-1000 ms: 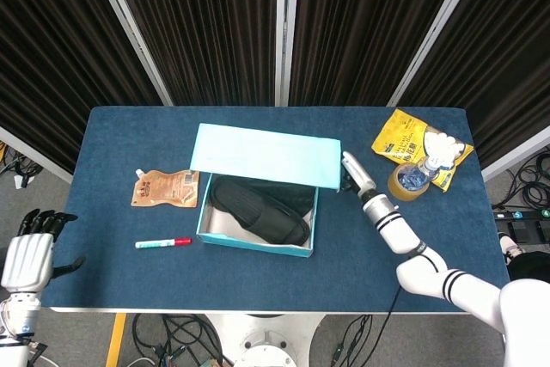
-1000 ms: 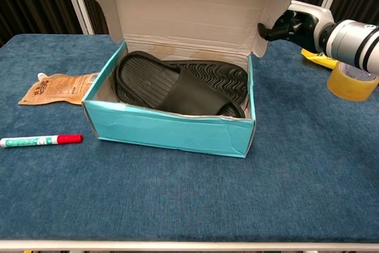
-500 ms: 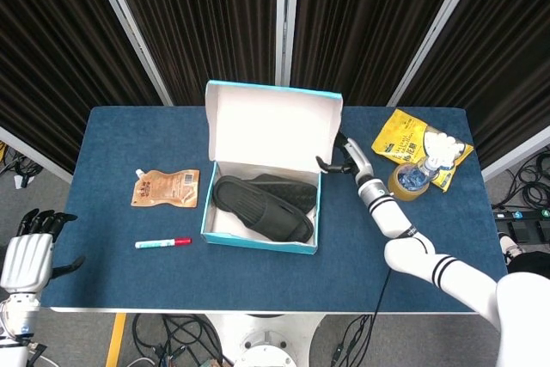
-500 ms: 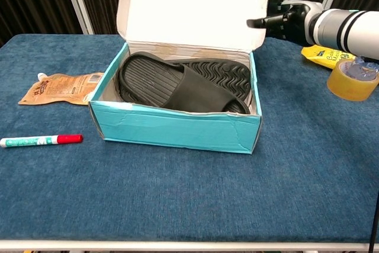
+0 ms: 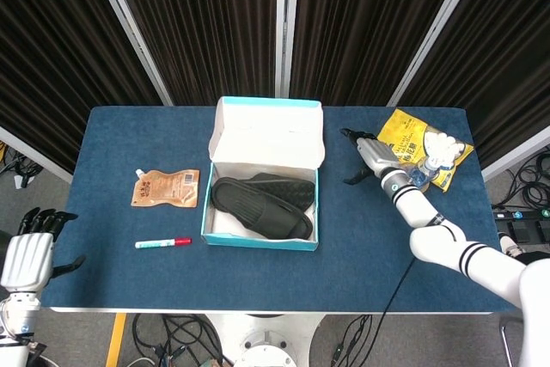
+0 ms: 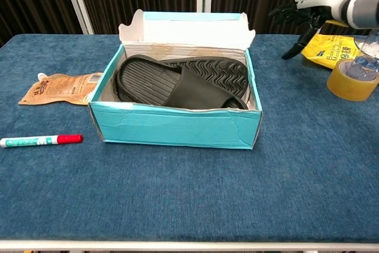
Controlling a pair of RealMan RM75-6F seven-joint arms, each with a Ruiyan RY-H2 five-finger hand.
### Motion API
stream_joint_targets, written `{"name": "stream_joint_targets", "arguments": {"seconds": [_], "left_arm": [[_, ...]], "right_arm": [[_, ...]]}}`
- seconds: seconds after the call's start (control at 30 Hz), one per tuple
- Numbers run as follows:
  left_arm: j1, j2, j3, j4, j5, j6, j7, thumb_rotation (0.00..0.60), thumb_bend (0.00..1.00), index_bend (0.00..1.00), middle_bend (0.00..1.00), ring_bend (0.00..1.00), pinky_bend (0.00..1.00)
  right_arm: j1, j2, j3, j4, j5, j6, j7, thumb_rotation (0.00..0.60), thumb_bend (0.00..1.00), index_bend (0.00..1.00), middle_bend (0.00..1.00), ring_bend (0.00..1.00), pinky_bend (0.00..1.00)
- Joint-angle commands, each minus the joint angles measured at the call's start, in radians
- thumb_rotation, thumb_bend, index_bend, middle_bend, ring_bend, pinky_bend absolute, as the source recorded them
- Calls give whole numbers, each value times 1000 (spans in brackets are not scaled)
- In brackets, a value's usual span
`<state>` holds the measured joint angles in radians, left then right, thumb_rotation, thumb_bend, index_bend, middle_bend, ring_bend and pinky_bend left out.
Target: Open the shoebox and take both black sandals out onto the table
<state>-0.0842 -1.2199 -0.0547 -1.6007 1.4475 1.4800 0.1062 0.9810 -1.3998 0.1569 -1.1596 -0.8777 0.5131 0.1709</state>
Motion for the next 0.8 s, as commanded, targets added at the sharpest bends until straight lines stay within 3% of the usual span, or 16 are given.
{"name": "stream_joint_targets", "arguments": {"seconds": [0.03, 0.2, 0.43, 0.8], "left_arm": [[0, -1, 0, 1, 1, 2, 0, 600, 110, 271, 255, 155, 111], [1, -1, 0, 1, -2, 1, -2, 600, 110, 271, 255, 156, 111], [5, -1, -1, 2, -2, 8, -5, 600, 110, 271, 255, 156, 110], [21, -7, 7, 25, -1, 21, -35, 600, 110, 271, 255, 155, 111]], "right_arm": [[0, 138, -65, -242, 64, 126, -156, 600, 20, 83, 148, 9, 18], [-37, 182, -14, -399, -82, 179, -100, 600, 20, 121, 181, 33, 34], [3, 81, 11, -401, -271, 142, -68, 600, 21, 123, 187, 33, 59], [76, -53, 22, -346, -171, 100, -168, 600, 21, 145, 265, 146, 104]]}}
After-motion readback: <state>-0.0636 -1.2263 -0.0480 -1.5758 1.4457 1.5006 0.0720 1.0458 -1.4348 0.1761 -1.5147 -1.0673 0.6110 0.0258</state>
